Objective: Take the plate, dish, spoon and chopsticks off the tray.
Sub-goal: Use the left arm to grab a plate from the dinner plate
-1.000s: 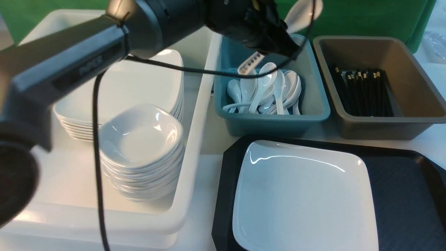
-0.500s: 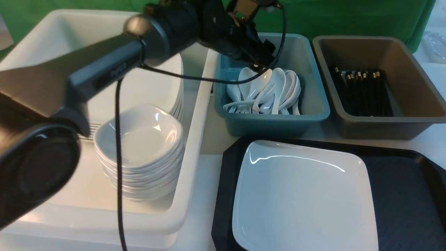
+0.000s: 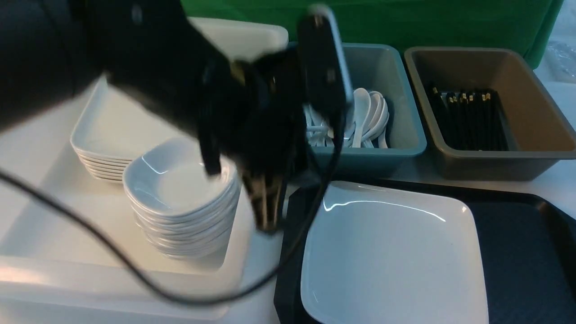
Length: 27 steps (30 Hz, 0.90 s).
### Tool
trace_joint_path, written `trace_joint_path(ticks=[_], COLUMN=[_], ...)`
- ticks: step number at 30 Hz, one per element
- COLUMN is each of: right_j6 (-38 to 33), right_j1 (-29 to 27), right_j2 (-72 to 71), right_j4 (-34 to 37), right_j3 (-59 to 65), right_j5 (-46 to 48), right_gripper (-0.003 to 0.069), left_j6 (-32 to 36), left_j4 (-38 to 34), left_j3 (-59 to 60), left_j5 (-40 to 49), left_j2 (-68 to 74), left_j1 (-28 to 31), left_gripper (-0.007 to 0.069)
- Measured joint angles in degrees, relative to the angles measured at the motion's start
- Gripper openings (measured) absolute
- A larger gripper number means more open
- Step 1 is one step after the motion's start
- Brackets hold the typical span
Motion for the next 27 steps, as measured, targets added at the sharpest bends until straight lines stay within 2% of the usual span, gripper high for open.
trace_joint_path(ticks=[1, 4, 6, 10, 12, 14, 20, 27], right_j6=[-0.2, -0.2, 0.0, 0.2, 0.3, 0.3, 0.3, 0.4], right_j1=[0.0, 0.0, 0.0, 0.0, 0.0, 0.0, 0.0, 0.0], right_j2=[0.0, 0.0, 0.0, 0.0, 0.0, 0.0, 0.0, 0.0], right_j4=[-0.1, 0.0, 0.1, 0.7, 1.3, 1.7, 2.0, 2.1], right_j3=[0.0, 0.0, 0.0, 0.0, 0.0, 0.0, 0.0, 0.0], right_j5=[-0.6, -1.6, -1.7, -1.7, -1.7, -1.7, -1.7, -1.7], right_gripper=[0.0164, 0.0164, 0.0164, 0.0165, 0.0165, 0.0165, 0.0165, 0.0165], left_j6=[6.2, 12.5, 13.8, 14.6, 14.6, 14.7, 14.3, 8.4], left_j4=[0.0, 0.9, 2.7, 4.2, 5.1, 6.7, 11.8, 20.0], left_j3=[8.3, 17.0, 20.7, 22.0, 22.0, 22.0, 22.0, 22.0], left_j5=[-4.8, -13.6, -18.8, -24.8, -26.1, -26.1, -26.6, -29.0], left_j2=[-1.9, -2.3, -1.3, 2.3, 4.6, 6.4, 10.8, 14.2], left_j1=[-3.7, -8.7, -11.6, -13.6, -13.6, -13.6, -13.6, -13.6], left_gripper=[0.0029, 0.0078, 0.0146, 0.0278, 0.0340, 0.0370, 0.0401, 0.0402])
